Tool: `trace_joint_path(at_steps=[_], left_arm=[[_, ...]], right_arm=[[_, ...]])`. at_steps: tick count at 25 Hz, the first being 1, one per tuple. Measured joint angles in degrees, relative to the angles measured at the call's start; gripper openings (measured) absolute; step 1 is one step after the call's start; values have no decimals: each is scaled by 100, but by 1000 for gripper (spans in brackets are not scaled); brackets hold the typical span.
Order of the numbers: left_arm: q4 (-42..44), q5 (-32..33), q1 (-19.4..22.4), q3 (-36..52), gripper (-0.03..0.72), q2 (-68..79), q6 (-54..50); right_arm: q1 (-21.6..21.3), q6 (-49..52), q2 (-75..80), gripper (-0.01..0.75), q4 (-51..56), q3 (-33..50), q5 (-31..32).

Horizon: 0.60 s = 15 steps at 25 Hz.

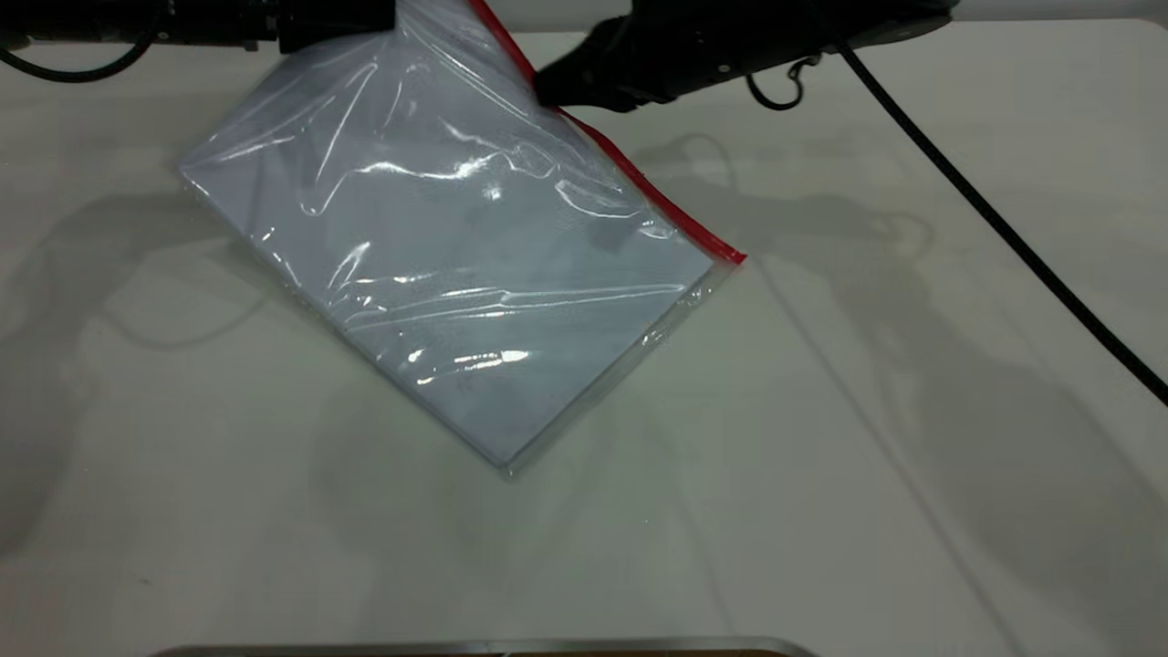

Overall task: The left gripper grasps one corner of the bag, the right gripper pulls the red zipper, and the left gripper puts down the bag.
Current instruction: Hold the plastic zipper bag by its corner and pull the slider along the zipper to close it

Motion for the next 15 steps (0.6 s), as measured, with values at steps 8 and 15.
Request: trace_joint_path(at_steps=[8, 15], left_arm=[[-262, 53, 136, 0, 50, 0, 24], [-262, 122, 141, 0, 50, 0, 29]], right_arm=[[-597, 1567, 15, 33, -2187, 0, 556], [-954, 2165, 15, 33, -3088, 0, 1500]])
